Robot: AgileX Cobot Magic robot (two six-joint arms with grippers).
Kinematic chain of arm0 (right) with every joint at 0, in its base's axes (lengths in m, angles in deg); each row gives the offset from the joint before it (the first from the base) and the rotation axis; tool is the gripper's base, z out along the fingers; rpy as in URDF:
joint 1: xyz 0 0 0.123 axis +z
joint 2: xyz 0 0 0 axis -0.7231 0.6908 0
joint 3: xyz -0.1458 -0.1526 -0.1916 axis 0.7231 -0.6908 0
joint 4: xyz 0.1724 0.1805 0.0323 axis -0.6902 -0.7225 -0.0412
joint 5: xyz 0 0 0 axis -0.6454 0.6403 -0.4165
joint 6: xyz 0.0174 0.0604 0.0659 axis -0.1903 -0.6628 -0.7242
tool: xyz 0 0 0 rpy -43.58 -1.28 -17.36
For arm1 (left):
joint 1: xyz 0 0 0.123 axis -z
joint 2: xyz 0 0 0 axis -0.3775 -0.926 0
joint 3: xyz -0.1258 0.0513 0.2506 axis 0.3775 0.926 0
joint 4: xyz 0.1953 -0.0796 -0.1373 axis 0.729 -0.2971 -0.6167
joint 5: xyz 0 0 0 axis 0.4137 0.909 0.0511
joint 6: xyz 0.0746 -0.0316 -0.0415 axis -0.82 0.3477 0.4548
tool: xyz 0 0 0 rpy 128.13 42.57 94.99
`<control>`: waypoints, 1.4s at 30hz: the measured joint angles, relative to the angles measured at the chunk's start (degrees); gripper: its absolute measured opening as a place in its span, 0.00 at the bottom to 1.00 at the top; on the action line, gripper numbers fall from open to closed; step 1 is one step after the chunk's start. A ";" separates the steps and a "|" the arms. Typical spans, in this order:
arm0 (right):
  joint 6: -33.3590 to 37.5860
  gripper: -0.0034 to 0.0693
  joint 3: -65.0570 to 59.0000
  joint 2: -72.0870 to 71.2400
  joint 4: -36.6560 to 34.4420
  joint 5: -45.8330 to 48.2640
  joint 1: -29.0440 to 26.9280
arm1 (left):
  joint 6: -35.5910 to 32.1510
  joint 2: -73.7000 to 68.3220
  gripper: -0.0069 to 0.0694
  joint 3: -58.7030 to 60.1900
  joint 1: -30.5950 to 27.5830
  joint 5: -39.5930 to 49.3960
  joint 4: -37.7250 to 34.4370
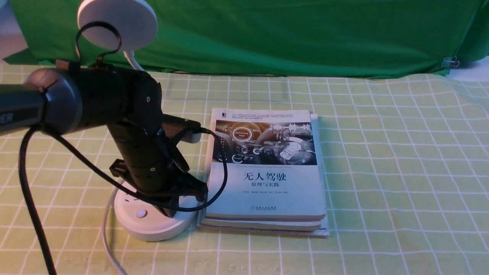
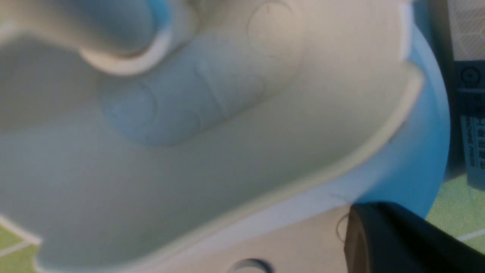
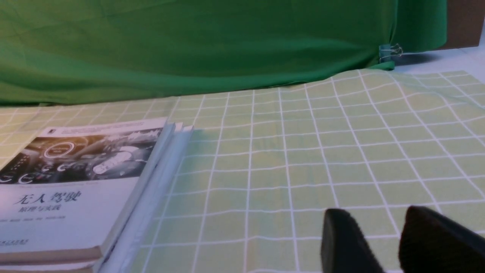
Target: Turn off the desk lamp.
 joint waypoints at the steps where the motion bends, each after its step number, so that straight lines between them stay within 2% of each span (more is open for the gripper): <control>1: 0.09 0.38 0.00 0.00 0.00 0.00 0.00 | 0.16 0.45 0.09 0.11 0.05 0.00 0.00; 9: 0.07 0.38 0.00 0.00 0.00 0.05 0.00 | 2.03 6.88 0.09 1.14 0.05 1.86 0.14; 15: -0.01 0.38 0.00 0.00 0.00 0.05 0.00 | 2.63 16.22 0.09 10.10 0.05 -0.79 -0.87; 19: -0.04 0.38 0.00 0.00 0.00 0.05 0.00 | 3.65 29.07 0.09 20.41 0.05 -9.23 -1.22; 24: 0.07 0.38 0.00 0.00 0.00 0.13 0.00 | 4.46 48.54 0.09 35.80 0.05 -27.58 -1.36; 25: 0.04 0.38 0.00 0.00 0.00 0.13 0.00 | 4.47 49.20 0.09 36.28 0.05 -27.58 -1.36; 27: -0.02 0.38 0.00 0.00 0.00 0.13 0.00 | 4.72 56.35 0.09 41.40 0.05 -33.27 -1.55; 35: -0.01 0.38 0.00 0.00 0.00 0.13 0.00 | 4.70 71.09 0.09 48.87 0.05 -36.93 1.19; 42: 0.04 0.38 0.00 0.00 0.00 0.07 0.00 | 4.70 73.35 0.09 49.02 0.05 -37.70 2.91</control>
